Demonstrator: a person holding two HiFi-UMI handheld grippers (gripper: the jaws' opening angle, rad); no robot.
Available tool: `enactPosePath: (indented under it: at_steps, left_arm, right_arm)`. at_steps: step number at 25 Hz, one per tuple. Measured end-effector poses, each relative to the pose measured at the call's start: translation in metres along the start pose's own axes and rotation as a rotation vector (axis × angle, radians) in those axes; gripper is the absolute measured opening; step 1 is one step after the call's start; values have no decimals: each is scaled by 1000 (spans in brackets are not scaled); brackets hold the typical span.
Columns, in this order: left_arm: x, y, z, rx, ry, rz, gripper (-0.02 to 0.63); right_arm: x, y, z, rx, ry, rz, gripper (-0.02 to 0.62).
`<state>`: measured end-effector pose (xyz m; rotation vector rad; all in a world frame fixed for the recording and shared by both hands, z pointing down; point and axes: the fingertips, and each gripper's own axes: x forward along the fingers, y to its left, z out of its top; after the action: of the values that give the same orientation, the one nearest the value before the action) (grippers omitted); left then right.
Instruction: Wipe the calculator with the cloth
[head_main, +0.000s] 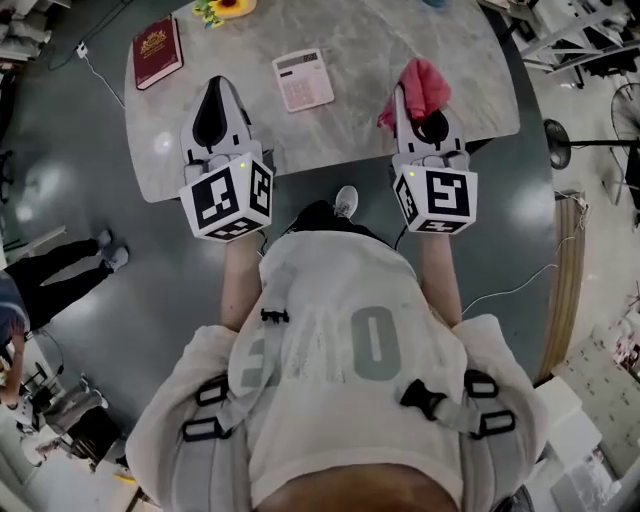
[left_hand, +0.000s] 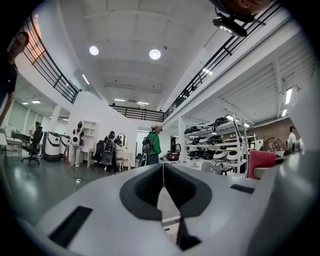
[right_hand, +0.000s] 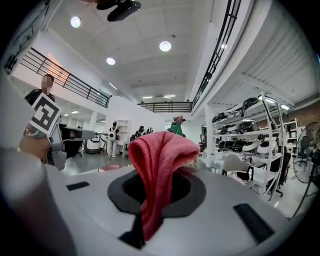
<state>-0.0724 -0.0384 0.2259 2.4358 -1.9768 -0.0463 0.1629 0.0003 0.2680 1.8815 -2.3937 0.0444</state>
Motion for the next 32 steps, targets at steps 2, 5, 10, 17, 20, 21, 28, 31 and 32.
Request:
enactPosePath:
  at_steps: [2,5,10,17,20,21,28,31,32]
  left_arm:
    - [2,1,3,15,-8,13,21]
    - [5,2,12,28,-31,29,21]
    - [12,9,27,19,-82,42,21]
    - [20,28,30,34,-102,82,21]
    - [26,38,29,37,-102,95,21]
    - [27,40,30,32,-101,96,21]
    - [35,46,46,-32,-142,31,36]
    - [41,44,54,-76,-162,-22,314]
    - [43,45,57,-87,-175,-22,373]
  right_arm:
    - [7,-1,3,6,-14,24,55]
    - [17,-3,10,10,-32,42,55]
    - [35,-1,23,-9,-64,60,55]
    - [58,0,38,-33,-95,71,55]
    - [70,2,41,-33,-102,71,55]
    - [73,3,41,-33,-102,72,55]
    - [85,6,45,-34,-105,85,55]
    - [88,5,42,-35,-100,88,55]
    - [89,4,41,-34,-98,88,55]
